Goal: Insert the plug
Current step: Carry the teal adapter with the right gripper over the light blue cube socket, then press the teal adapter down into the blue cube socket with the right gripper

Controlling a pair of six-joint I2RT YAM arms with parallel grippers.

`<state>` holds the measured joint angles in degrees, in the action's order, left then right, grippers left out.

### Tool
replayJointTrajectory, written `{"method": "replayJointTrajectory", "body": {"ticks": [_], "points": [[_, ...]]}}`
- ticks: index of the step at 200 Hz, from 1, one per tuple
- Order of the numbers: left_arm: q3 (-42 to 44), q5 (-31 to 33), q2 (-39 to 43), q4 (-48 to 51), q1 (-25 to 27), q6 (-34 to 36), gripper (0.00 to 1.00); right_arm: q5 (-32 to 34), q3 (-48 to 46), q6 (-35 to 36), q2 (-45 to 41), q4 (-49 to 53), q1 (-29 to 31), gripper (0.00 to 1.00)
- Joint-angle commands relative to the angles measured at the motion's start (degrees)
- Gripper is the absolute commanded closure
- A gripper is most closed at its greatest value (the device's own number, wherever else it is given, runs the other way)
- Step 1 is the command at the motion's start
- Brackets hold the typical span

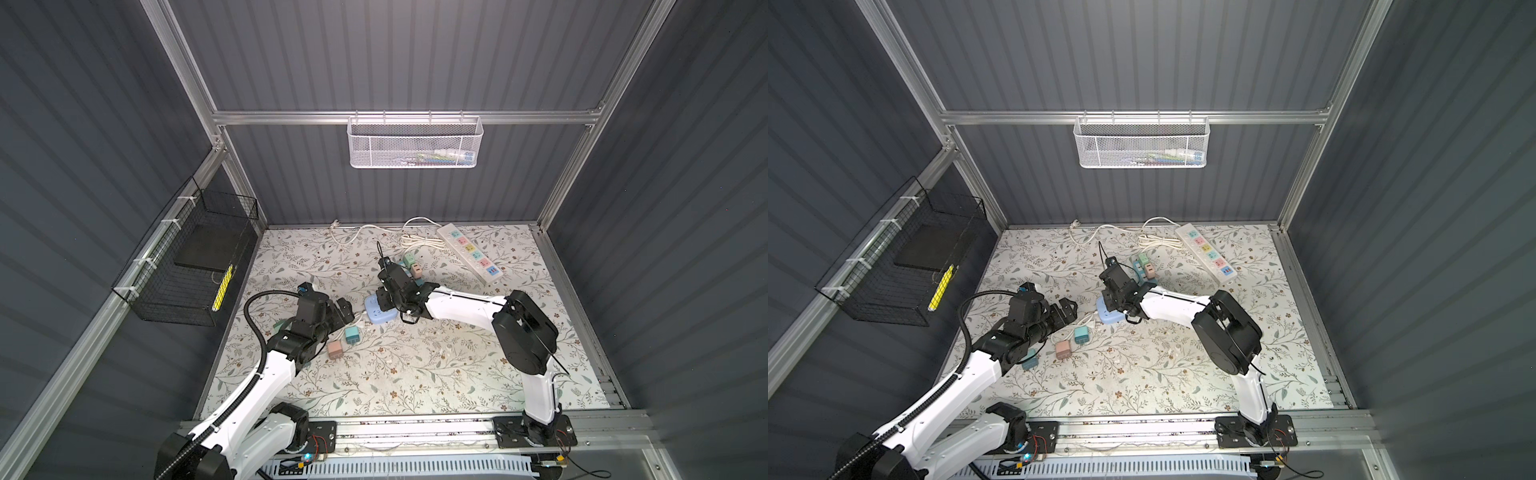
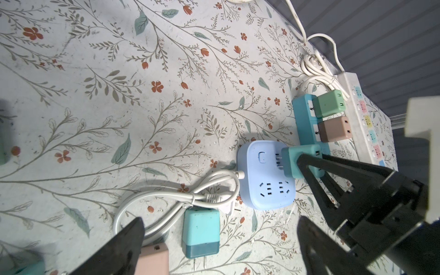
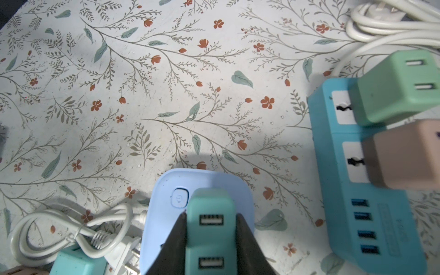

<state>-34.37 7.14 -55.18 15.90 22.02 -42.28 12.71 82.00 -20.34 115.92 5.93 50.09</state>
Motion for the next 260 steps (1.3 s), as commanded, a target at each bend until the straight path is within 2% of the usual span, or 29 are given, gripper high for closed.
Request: {"method": "replayJointTrajectory", "body": {"ticks": [1,73,118,138,260], "points": [[-1.05,0.75,0.77,1.50,-0.31,1.31,0.00,2.14,1.09,0.97,2.33,1.06,0.32,0.82],[-1.23,1.37,1.07,1.91,-0.31,1.77,0.00,3.76,3.16,2.47,3.69,5.88,1.32,0.82],[-2.06,1.45,1.20,2.44,-0.31,2.03,0.00,3.03,5.29,2.48,7.34,10.05,1.81,0.82],[-2.28,1.65,1.51,2.84,-0.31,2.12,0.00,5.38,4.84,2.64,8.68,11.29,2.81,0.82],[-2.67,1.95,3.29,4.28,-0.31,2.47,0.00,0.42,2.35,-0.68,14.86,14.94,2.74,0.83]]}}
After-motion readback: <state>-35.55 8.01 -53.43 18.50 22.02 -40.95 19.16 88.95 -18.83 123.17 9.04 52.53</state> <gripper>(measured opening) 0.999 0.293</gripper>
